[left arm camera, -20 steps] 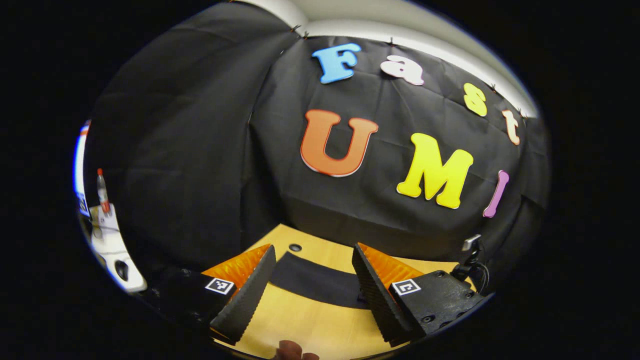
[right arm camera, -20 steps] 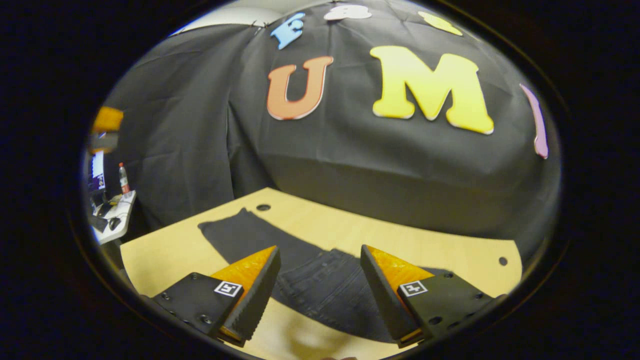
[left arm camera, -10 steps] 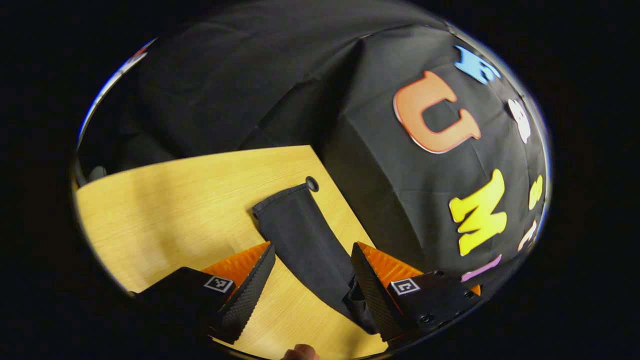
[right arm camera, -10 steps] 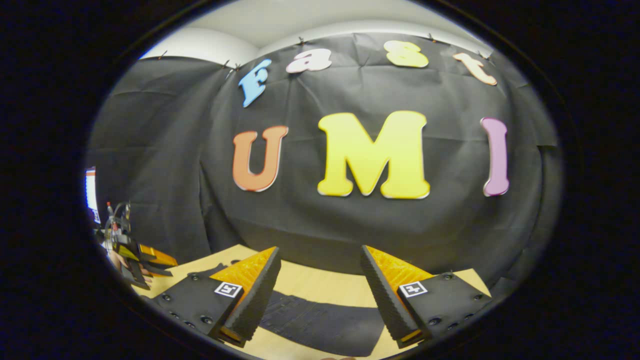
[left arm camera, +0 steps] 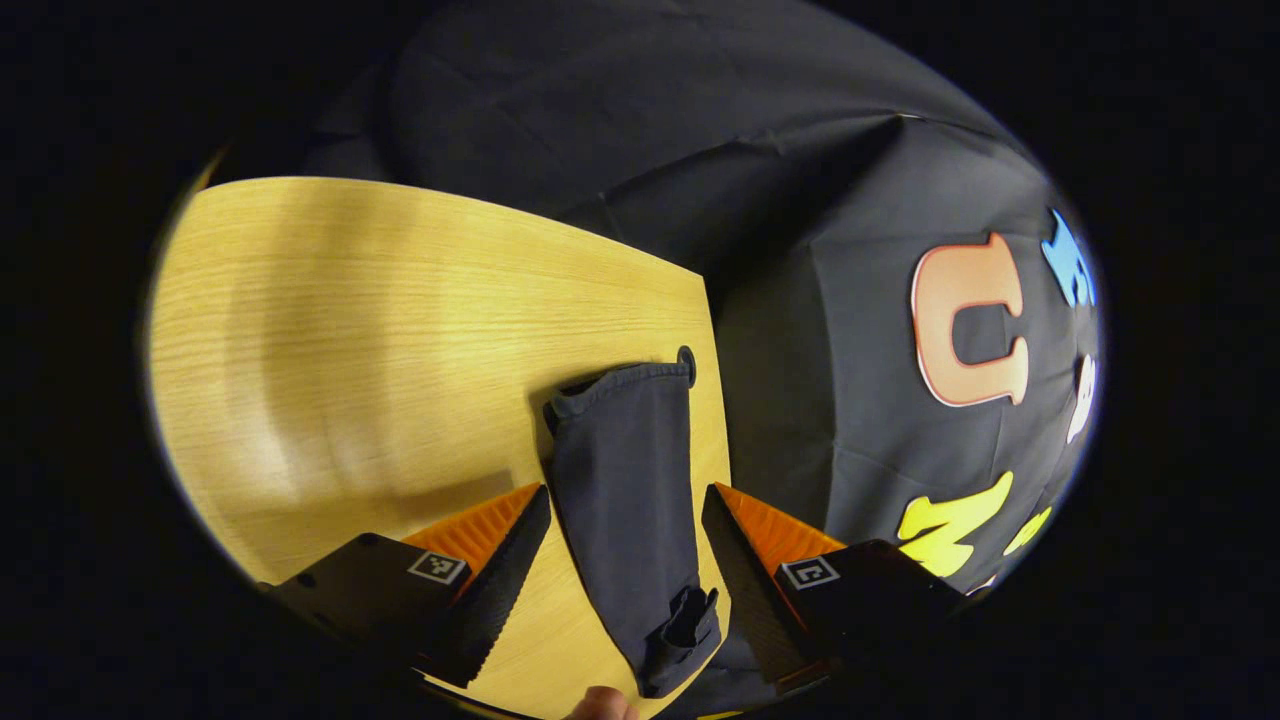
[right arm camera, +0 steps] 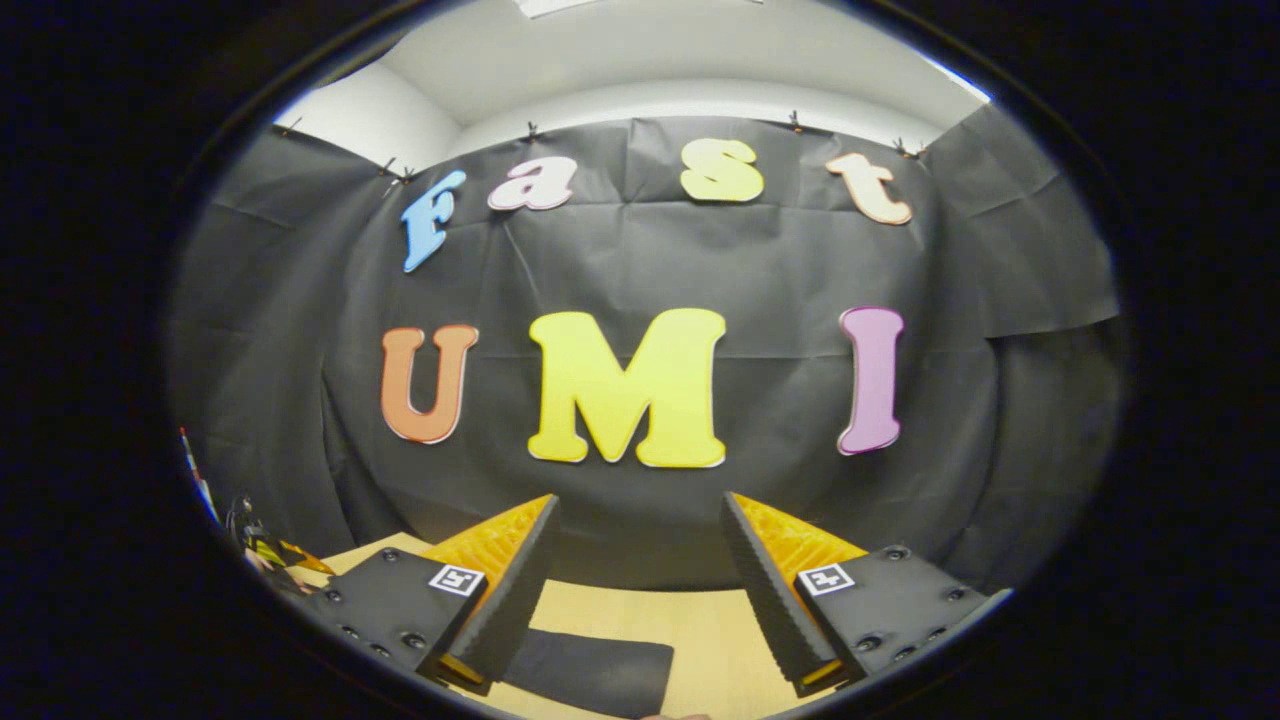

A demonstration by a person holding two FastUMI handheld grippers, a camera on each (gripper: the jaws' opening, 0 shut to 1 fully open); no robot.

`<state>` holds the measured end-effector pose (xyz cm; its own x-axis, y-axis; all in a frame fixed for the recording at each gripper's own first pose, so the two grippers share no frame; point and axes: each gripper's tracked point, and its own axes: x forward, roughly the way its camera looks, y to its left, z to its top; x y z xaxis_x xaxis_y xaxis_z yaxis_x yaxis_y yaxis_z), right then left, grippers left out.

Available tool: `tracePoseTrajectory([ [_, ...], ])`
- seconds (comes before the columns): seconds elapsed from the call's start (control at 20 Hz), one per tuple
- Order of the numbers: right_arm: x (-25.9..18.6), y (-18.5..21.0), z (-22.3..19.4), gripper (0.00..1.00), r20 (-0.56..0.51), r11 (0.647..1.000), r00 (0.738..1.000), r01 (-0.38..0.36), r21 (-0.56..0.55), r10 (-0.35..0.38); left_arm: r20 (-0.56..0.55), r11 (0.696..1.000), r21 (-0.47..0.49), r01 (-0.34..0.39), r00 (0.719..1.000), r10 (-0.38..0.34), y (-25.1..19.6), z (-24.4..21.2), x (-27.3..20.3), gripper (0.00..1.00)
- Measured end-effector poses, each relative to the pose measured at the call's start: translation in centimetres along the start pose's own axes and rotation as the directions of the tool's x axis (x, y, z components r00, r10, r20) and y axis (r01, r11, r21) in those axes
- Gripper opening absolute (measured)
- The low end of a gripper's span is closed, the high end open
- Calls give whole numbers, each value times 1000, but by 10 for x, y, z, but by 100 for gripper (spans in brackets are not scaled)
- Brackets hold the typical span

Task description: Grasp the waist and the cuffs of the jeans and fold them to make the two legs overlap; first hold the waist and fold one-third of the jeans toward the cuffs, then hold the cuffs and fold the remaining one-third in the same direction to finish folding.

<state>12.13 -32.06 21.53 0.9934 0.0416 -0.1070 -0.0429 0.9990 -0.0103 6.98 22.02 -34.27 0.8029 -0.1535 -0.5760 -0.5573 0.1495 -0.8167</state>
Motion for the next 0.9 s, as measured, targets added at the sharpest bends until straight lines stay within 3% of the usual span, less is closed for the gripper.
tracePoseTrajectory([
  [0.2,-6,-32,7,98,-16,998,997,70,9,-70,-9,999,-48,-20,1000,20,12,3,19,98],
  [0.8,-16,-70,1,98,-67,989,987,149,1,-149,48,980,-173,92,995,-85,-14,20,66,96],
  [0.85,-17,-72,2,97,-69,988,986,154,0,-153,35,979,-184,88,996,-83,-11,17,72,82],
  [0.9,-17,-74,1,97,-70,988,985,157,-2,-157,27,978,-192,82,997,-78,-8,17,72,79],
])
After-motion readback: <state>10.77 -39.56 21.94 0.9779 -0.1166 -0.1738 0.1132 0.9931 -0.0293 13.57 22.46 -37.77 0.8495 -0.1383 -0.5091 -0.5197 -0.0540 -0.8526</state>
